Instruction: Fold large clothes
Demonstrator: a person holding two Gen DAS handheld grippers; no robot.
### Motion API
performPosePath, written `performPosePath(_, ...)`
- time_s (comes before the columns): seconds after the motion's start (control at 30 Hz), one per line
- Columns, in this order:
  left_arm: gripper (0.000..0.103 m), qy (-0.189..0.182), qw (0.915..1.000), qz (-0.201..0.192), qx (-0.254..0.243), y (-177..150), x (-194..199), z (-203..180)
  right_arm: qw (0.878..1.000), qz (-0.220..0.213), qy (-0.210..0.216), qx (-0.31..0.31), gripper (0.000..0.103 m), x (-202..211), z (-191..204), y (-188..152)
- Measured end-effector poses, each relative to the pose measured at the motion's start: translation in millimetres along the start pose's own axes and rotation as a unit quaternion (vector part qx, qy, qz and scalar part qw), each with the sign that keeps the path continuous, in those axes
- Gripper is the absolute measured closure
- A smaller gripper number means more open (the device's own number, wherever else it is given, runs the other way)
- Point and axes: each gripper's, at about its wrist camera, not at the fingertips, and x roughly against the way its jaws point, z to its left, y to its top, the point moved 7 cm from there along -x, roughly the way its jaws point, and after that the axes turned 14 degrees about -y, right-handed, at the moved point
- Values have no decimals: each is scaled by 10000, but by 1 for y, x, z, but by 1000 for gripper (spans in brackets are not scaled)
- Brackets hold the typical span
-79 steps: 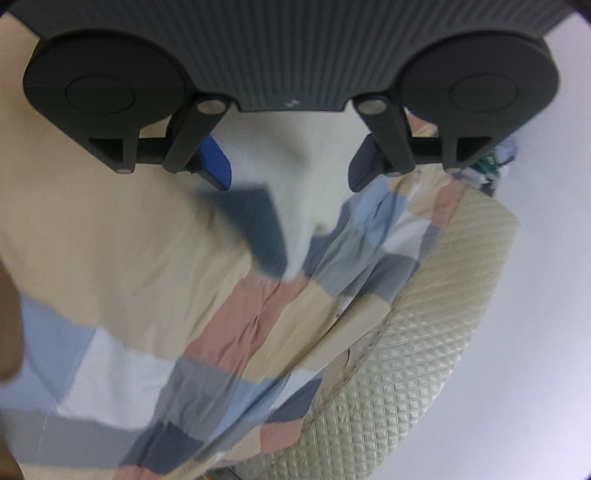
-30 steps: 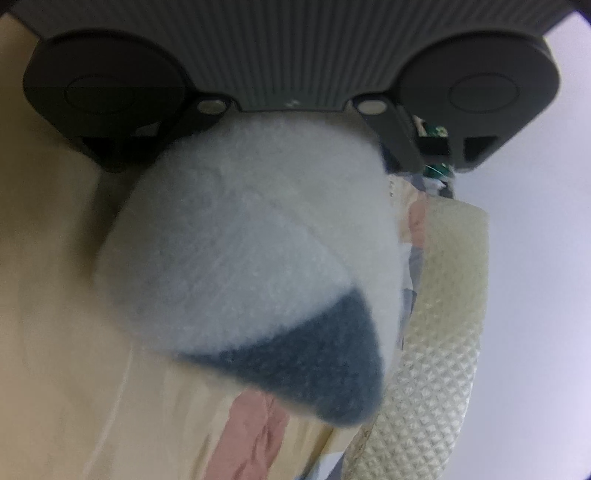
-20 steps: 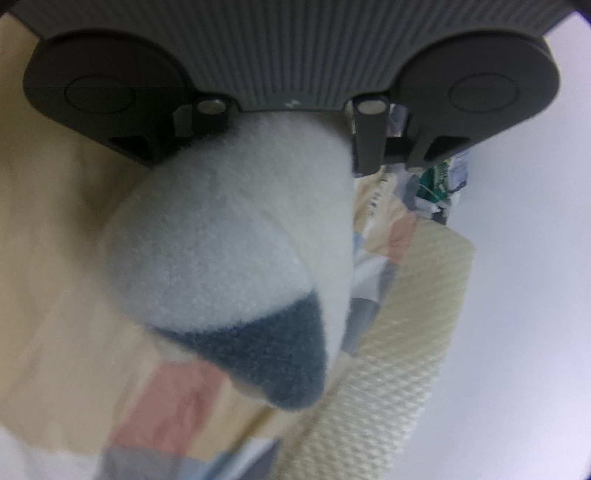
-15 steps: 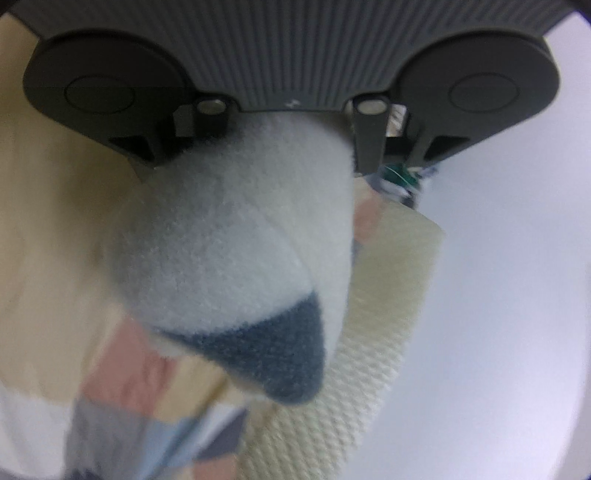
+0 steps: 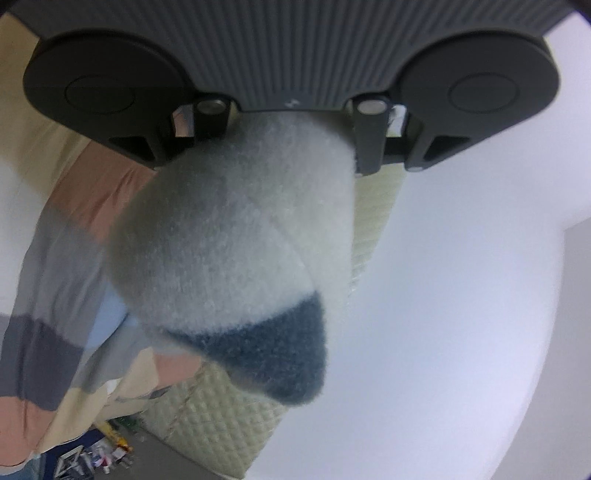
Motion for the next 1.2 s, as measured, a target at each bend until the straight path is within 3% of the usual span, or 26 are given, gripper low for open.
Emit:
performPosePath(0.27,65,520,9978,391,-144,-23,-75,80,9985,137,-442,-286,63,-85,-73,-8)
performPosePath(0.47,65,646,9957,616,-253,-43,-84,144,9947,408,-766,-549,63,-113,-136,-49)
performPosePath(0.63,62,586,9946,684,-520,-52,-81,165,9956,341,-655,-576,61,-112,-156,-63)
performPosePath(0.83,57,587,9945,725,-470,-55,-76,164,9953,334,-659,-625,59,-112,-157,-67)
performPosePath(0.9,47,609,9945,776,-344,-55,-73,162,9942,391,-763,-651,57,-111,-155,-64)
performPosePath(0.97,39,753,9936,813,-225,-53,-67,157,9927,391,-965,-604,48,-103,-155,-67)
performPosePath(1.07,32,976,9905,863,-435,-56,-51,141,9904,425,-1192,-561,39,-92,-149,-70)
performPosePath(1.2,31,1203,9845,868,-939,-54,-19,108,9864,300,-1464,-687,35,-56,-139,-76)
